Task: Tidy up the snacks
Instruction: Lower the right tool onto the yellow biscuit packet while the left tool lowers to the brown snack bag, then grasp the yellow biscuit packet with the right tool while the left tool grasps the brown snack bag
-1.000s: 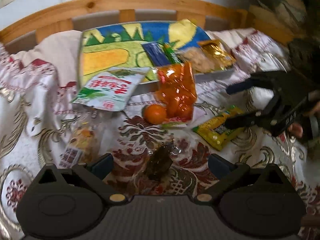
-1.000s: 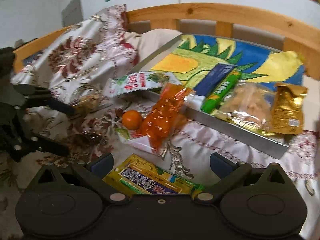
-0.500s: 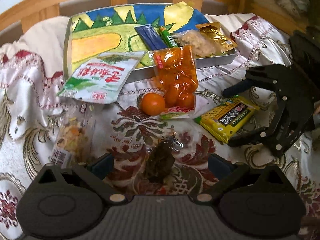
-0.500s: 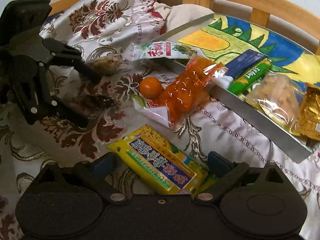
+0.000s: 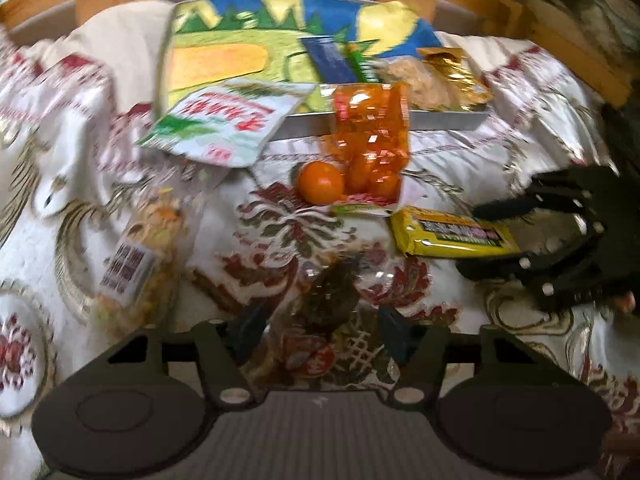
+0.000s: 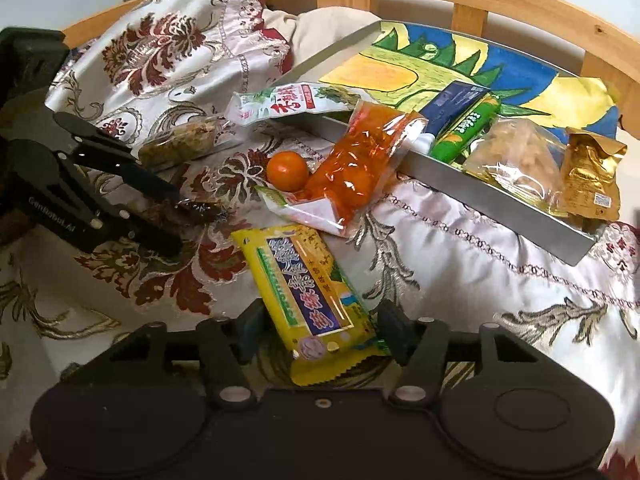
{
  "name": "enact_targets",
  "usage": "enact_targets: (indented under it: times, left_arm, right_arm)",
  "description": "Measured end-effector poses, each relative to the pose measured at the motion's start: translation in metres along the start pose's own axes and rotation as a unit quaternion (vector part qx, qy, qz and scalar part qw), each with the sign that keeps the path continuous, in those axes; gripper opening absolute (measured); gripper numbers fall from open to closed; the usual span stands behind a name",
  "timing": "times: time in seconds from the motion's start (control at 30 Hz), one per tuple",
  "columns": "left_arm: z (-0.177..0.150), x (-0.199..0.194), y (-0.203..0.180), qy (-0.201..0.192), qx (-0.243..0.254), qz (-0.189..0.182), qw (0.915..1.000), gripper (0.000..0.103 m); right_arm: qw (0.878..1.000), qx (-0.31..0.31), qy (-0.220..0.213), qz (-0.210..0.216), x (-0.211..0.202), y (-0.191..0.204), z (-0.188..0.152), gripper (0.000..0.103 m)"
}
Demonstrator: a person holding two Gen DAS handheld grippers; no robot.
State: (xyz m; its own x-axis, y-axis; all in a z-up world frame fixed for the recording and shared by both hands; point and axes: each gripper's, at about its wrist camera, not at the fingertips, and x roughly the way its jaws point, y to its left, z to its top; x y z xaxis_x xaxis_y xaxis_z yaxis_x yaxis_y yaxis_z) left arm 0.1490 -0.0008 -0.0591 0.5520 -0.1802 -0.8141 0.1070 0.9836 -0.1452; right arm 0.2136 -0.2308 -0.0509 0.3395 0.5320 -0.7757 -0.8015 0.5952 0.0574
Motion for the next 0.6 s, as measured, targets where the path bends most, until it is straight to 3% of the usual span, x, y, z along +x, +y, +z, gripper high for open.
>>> enact_targets:
  times: [0.1, 0.2, 0.27, 0.33, 0.6]
  left_arm:
    - [-0.003, -0.004, -0.004, 0.008, -0.009, 0.008, 0.9999, 0.062]
    - [-0.007, -0.006, -0.012, 0.014, 0.022, 0.013, 0.9996, 0.064]
    - [-0.008, -0.007, -0.014, 0.016, 0.048, 0.01, 0.9987, 0.079]
    - [-0.008, -0.006, -0.016, 0.022, 0.068, 0.003, 0.9974, 0.086]
    - [-0.008, 0.003, -0.02, 0.038, 0.113, 0.009, 0.9928, 0.085]
  right_arm:
    - [1.0, 0.004, 0.01, -0.013, -0.001, 0.01, 0.001, 0.06]
    - [1.0, 0.001, 0.012, -0.007, -0.002, 0.019, 0.001, 0.064]
    - [1.0, -0.006, 0.011, 0.005, -0.004, 0.025, 0.0, 0.07]
    - [1.0, -0.014, 0.009, 0.006, -0.005, 0.028, 0.0, 0.077]
    - [1.0, 0.015, -0.017, 0.0, 0.001, 0.022, -0.003, 0.081]
